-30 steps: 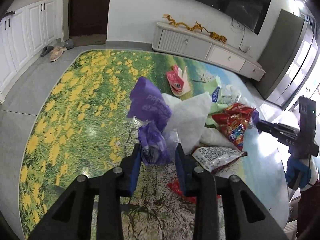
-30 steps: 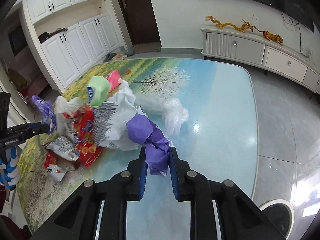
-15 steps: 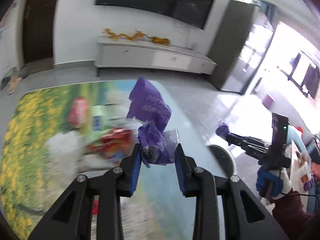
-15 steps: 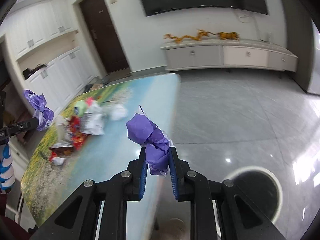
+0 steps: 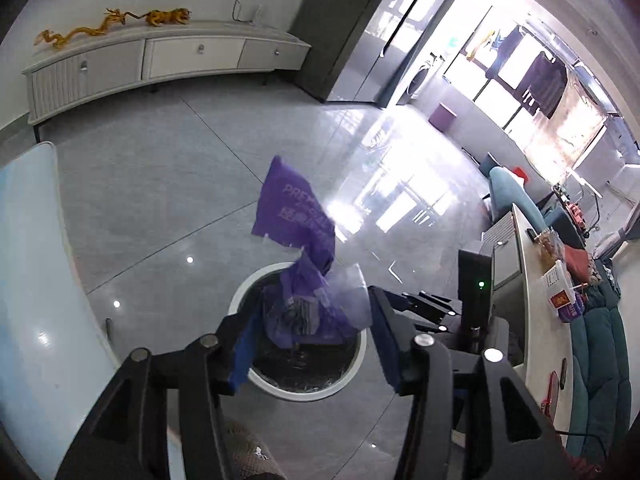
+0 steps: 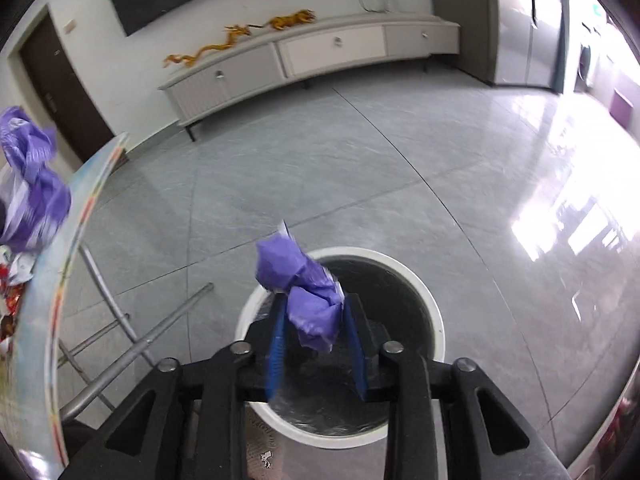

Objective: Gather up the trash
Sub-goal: 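Move both purple bags over the bin and open both grippers, then grasp the white plastic bag with the left gripper while the right grasps clear plastic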

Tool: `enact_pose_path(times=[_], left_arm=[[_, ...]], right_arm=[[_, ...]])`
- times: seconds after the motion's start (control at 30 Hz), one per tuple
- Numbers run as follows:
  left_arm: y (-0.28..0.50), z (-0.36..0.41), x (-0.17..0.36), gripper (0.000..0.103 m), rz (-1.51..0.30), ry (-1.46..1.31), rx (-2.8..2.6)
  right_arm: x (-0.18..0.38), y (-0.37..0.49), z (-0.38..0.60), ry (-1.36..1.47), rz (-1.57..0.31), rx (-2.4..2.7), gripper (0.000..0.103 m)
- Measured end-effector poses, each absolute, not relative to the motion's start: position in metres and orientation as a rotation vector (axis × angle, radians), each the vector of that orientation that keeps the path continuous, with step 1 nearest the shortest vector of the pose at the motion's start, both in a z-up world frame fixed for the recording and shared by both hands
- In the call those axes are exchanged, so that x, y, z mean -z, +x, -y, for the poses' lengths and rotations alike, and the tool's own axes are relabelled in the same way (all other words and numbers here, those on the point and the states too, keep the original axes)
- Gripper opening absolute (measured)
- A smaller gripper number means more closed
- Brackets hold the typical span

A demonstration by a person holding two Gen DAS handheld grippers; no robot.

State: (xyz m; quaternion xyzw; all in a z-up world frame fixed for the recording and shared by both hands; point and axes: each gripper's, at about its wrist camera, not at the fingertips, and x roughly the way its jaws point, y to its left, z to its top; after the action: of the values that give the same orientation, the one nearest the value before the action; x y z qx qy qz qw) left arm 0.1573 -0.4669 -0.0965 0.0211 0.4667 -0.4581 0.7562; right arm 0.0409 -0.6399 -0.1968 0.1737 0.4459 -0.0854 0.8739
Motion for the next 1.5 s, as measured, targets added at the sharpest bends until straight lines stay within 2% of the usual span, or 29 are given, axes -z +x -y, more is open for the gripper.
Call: enact_pose_path(times=[0.07,0.2,0.37,0.6,0.93,1.23,1.5], left_arm=[[0.157,0.481,0.103,0.054,-1.032,0.045,1.013],[0.160,0.474,0.100,0.054,-1.022,0.041,1.006],[0.159,0.427,0.078,0.054,-0.930,0.065,0.928],[0.148,0.327,0.049,0.054,-0.815,0.047,0.767],[0.125,0.152,0.049,0.054,-0.763,-0.012,0.547],[0.145,0.045,0.070,0.054,-0.776,-0.051,0.311],[0.176,0.039,0.101,0.054,-0.840,-0.070,0.287]], right_arm=[[0.203,0.038,0.651,0.378,-0.939,0.221,0.044],[0.202,0.025,0.660,0.386,-0.934,0.245,0.044],[0.174,0.023,0.646,0.363,-0.883,0.218,0.044],[0.111,0.027,0.589,0.279,-0.777,0.103,0.044],[0.054,0.042,0.484,0.187,-0.710,-0.087,0.044],[0.067,0.110,0.393,0.117,-0.765,-0.254,0.044],[0.101,0.179,0.339,0.083,-0.833,-0.345,0.044]])
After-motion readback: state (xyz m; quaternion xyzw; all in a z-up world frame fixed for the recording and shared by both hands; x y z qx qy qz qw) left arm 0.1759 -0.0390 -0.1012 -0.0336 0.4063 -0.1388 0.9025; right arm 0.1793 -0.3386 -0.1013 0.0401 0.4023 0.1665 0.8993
